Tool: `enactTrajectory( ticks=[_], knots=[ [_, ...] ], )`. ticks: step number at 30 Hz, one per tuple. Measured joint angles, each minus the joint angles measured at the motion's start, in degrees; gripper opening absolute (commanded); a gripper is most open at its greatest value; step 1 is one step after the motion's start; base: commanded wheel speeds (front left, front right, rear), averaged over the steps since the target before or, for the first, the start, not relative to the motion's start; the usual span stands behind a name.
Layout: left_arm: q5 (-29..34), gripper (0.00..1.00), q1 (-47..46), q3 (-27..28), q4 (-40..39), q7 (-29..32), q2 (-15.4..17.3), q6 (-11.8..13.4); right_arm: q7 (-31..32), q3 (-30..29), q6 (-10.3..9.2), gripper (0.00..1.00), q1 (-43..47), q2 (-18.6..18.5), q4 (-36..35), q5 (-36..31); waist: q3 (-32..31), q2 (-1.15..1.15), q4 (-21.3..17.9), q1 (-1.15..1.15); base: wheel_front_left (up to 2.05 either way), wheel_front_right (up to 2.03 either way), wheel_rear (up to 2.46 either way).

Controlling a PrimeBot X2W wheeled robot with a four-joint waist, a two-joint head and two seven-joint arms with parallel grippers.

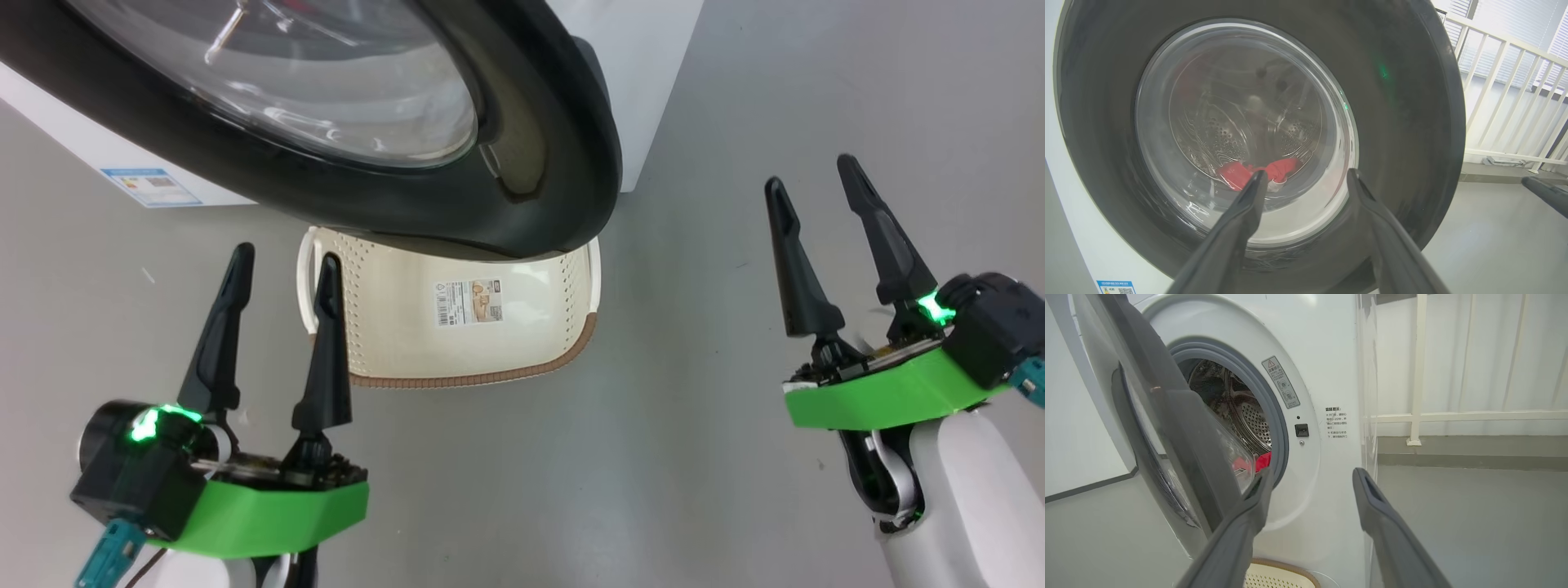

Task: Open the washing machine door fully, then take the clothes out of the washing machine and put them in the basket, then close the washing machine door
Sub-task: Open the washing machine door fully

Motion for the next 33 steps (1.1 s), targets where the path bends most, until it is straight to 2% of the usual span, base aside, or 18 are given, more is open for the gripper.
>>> enactTrajectory(
  ticks=[7, 13, 29, 30, 33],
  knots=[
    [0.1, 1.0, 1.4, -0.2, -0.9, 0.0, 0.0, 0.5, -1.0, -2.4, 0.01, 1.0, 3.9, 1.9, -0.4, -7.3, -0.7, 0.0, 0.2, 0.0, 0.0, 0.0, 0.0],
    [0.4, 1.0, 2.4, -0.1, -1.0, 0.0, 0.0, 0.6, -1.4, -3.0, 0.01, 1.0, 7.4, 2.5, -1.2, -10.5, -1.4, 0.0, 0.1, 0.0, 0.0, 0.0, 0.0],
    [0.5, 1.0, 3.4, 0.6, -1.2, 0.0, 0.0, 0.7, -1.4, -3.5, 0.02, 1.0, 9.5, 2.6, -2.6, -8.4, -1.3, 0.0, 0.0, 0.0, 0.0, 0.0, 0.0],
    [0.5, 1.0, 3.4, 0.6, -1.3, 0.0, 0.0, 0.8, -1.4, -3.5, 0.01, 0.64, 9.5, 2.6, -2.6, -7.6, -1.2, 0.0, 0.0, 0.0, 0.0, 0.0, 0.0],
    [0.5, 1.0, 3.4, 0.5, -1.4, 0.0, 0.0, 1.0, -1.4, -3.5, 0.02, 0.0, 9.4, 2.6, -2.0, -6.0, -0.9, 0.0, 0.1, 0.0, 0.0, 0.0, 0.0]
  ],
)
